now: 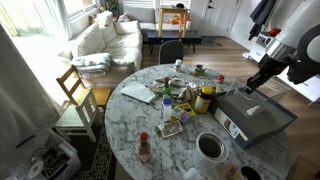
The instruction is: Remove the clear box from the blue box, then move the clear cup to the left
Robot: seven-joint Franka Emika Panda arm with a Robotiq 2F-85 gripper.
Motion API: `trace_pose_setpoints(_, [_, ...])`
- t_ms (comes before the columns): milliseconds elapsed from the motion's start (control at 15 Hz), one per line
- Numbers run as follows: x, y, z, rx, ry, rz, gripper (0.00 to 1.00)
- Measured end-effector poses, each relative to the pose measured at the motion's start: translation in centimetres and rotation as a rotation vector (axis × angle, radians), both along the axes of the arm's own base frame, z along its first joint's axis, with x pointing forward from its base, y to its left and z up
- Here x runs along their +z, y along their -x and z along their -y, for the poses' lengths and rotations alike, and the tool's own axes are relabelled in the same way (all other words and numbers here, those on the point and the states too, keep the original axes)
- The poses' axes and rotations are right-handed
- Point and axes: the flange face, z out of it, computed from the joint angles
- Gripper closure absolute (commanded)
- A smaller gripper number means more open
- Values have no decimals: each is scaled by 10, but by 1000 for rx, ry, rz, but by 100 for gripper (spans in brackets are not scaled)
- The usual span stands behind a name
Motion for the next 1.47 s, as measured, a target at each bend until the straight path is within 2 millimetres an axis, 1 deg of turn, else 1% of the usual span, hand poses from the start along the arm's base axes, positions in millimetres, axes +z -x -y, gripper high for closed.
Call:
trace_pose_setpoints(200, [23, -5, -22, 1, -32, 56, 99])
trace_pose_setpoints(400, [44, -9, -54, 9, -54, 105, 99])
trace_pose_setpoints(600, [57, -12, -85, 19, -70, 135, 99])
trace_pose_setpoints(667, [59, -13, -93, 28, -69, 140, 94])
trace_pose_setpoints(733, [59, -13, -97, 33, -68, 139, 94])
trace_pose_setpoints(933, [53, -13, -94, 28, -70, 126, 94])
trace_pose_setpoints(1133, [52, -13, -94, 27, -70, 125, 94])
trace_pose_setpoints(1200, [52, -13, -94, 27, -70, 125, 99])
trace_pose_setpoints(1467, [49, -15, -97, 21, -71, 118, 99])
